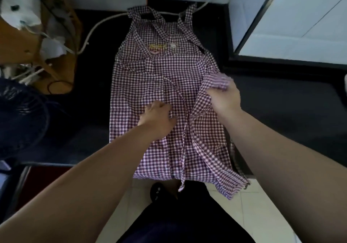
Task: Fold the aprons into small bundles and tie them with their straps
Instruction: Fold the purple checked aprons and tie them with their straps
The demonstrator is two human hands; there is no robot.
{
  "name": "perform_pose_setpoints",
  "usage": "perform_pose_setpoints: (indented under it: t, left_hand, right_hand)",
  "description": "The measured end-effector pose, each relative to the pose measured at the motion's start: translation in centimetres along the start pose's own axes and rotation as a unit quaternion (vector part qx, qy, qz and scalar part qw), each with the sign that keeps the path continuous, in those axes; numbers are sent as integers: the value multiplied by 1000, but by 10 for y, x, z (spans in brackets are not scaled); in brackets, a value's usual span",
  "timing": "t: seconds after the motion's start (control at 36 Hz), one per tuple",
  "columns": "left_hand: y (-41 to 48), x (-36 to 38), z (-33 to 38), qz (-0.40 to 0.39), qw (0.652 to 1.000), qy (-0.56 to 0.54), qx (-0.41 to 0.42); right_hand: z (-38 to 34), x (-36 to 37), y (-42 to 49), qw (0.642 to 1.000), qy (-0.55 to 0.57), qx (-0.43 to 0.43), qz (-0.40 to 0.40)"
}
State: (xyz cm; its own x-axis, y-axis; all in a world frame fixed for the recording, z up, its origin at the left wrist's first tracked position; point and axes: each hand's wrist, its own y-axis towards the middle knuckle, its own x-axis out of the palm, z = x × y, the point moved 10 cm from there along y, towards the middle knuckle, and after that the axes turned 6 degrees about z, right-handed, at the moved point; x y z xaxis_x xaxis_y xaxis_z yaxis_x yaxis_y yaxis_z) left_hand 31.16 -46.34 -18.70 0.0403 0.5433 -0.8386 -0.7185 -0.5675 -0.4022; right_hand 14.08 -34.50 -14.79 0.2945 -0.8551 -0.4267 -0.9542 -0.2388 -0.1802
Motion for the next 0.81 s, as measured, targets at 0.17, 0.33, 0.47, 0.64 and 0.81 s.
perform_pose_setpoints:
  t: [0.17, 0.33, 0.47, 0.64, 0.81]
  left_hand:
    - [27, -14, 8, 51, 995, 22, -81]
    - [51, -10, 14, 41, 987, 34, -153]
    - [62, -10, 6, 52, 984, 1, -172]
    - [42, -37, -51, 170, 828, -488, -220]
    - [49, -51, -31, 85, 807, -569, -131]
  right_hand:
    - [-72, 43, -11, 887, -312, -325, -99]
    - [-59, 81, -10, 881, -278, -234, -302]
    - [-45, 100, 8, 862, -333, -218, -314]
    - [-32, 124, 1, 826, -345, -214, -392]
    - [-30, 152, -14, 796, -315, -191, -481]
